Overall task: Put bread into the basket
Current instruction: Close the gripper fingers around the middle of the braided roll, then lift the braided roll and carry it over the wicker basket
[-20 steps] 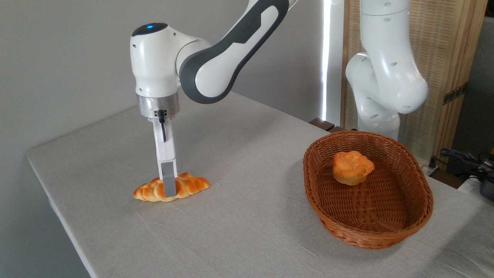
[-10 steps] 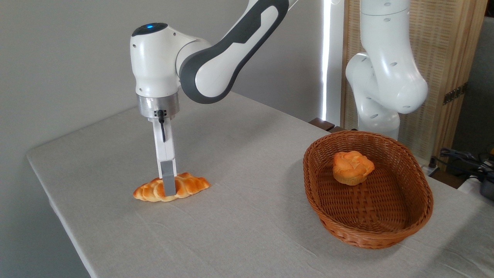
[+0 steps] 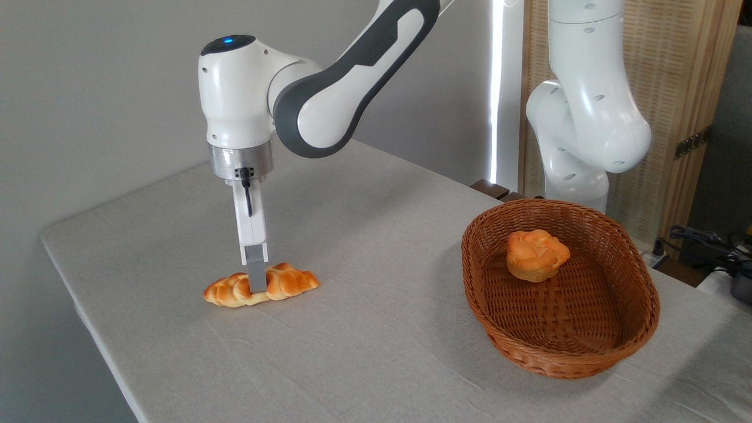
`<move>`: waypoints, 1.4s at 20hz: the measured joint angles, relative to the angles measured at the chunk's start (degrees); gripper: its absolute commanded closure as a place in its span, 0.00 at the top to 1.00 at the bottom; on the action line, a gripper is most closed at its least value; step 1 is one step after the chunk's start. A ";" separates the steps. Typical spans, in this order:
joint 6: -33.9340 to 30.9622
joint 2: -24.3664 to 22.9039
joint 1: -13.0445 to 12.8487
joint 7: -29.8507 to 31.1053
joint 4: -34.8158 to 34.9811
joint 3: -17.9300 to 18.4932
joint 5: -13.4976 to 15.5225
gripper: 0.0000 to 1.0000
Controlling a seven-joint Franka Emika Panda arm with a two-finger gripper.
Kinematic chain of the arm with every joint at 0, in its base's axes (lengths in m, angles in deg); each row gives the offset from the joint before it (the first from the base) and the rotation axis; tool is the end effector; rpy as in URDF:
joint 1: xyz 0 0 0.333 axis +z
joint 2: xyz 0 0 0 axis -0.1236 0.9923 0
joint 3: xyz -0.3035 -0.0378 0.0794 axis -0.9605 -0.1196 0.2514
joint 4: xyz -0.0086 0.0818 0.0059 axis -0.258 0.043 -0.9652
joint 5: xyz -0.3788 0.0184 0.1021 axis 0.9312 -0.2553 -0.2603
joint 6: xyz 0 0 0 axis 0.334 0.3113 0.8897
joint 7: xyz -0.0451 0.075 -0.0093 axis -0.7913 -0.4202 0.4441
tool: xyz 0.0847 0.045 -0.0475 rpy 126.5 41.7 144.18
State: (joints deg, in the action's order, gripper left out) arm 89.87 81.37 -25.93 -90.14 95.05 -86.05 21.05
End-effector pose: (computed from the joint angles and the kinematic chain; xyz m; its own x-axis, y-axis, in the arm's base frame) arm 0.5537 -0.1922 0.4091 0.3620 -0.9267 0.1004 -0.9201 -0.3725 -0.1208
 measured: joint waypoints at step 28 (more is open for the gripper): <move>-46.65 -26.29 27.64 -3.74 8.09 16.78 -0.87 0.34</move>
State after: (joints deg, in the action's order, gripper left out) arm 43.21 55.07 1.71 -93.88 103.14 -69.27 20.19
